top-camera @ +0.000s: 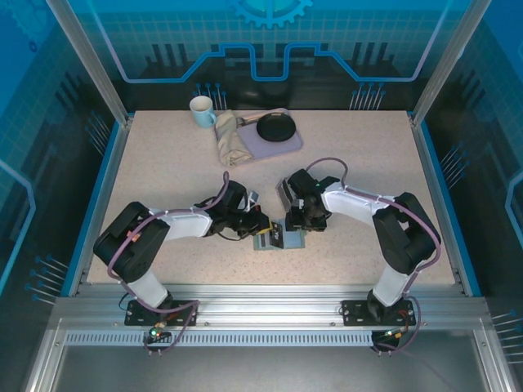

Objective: Put the credit cards into the card holder
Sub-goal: Insert the credit card into the card slot.

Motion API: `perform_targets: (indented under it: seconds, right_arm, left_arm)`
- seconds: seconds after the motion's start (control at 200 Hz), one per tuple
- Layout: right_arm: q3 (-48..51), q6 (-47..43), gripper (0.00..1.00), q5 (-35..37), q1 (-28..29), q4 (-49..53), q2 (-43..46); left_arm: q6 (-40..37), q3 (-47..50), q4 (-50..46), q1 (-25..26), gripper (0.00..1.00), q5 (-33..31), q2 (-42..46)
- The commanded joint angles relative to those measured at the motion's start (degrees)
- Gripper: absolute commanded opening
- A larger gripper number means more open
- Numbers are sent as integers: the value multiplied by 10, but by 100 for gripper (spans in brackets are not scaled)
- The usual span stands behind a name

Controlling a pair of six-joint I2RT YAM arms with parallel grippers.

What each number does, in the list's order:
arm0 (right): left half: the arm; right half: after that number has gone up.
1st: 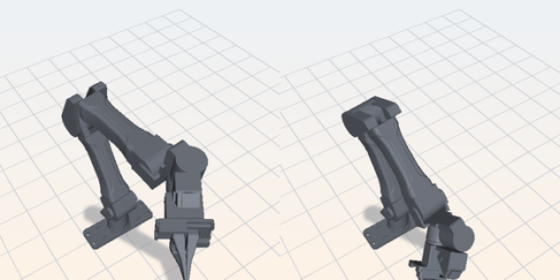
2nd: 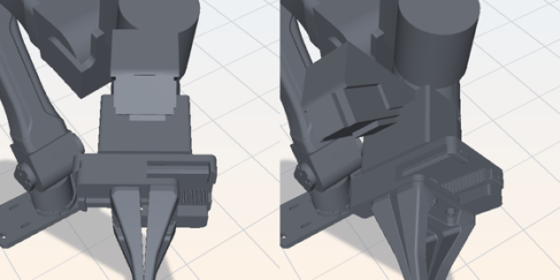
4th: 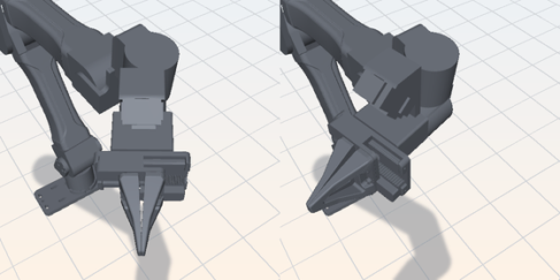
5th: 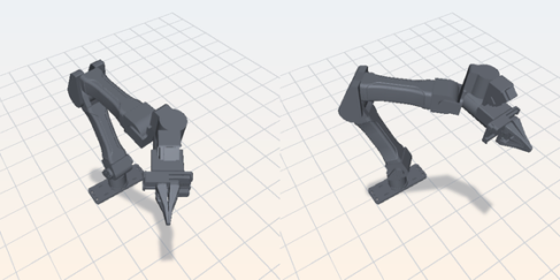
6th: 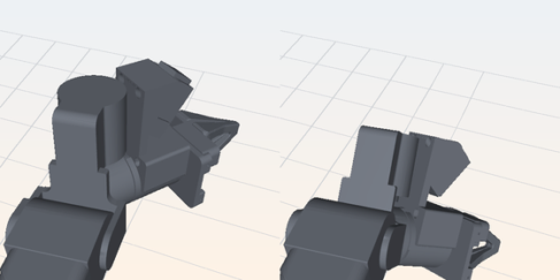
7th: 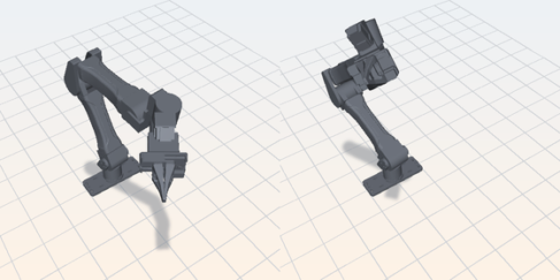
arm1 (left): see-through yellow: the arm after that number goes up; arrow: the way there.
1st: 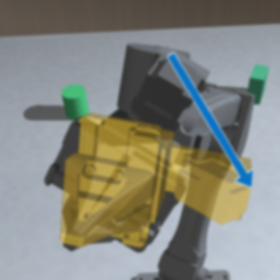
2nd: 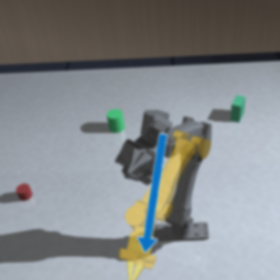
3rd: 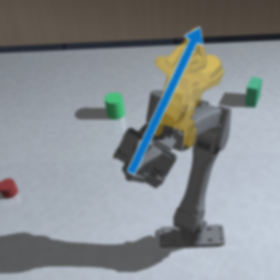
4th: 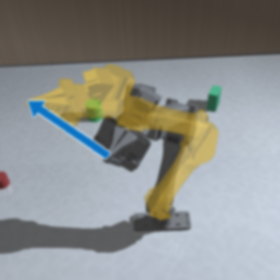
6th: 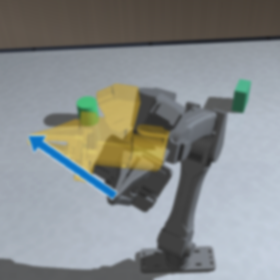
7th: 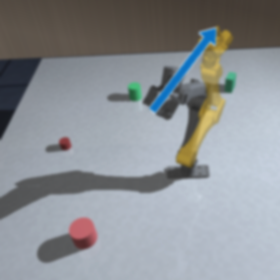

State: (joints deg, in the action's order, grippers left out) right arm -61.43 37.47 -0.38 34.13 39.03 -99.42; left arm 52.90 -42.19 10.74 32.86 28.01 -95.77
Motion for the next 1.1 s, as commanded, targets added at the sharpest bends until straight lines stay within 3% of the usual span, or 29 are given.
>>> perform_targets:
  seconds: [0.0,0.12,0.265,0.46,0.775,1.095]
  right_arm:
    - [4,1,60,5,1,-1,-11]
    - [6,3,52,26,-2,5,-10]
    - [14,1,35,13,-13,-7,-9]
    - [27,-4,22,-9,-23,-27,-11]
    - [47,-3,9,-53,-43,-65,-23]
    - [66,10,6,-98,-51,-99,-30]
  left_arm:
    - [-16,5,26,3,0,-17,-10]
    - [-16,7,29,3,0,-21,-11]
    - [-18,6,35,3,0,-25,-16]
    - [-21,2,49,3,0,-31,-33]
    - [-40,9,60,7,0,-45,-48]
    - [-26,7,100,22,1,-57,-63]
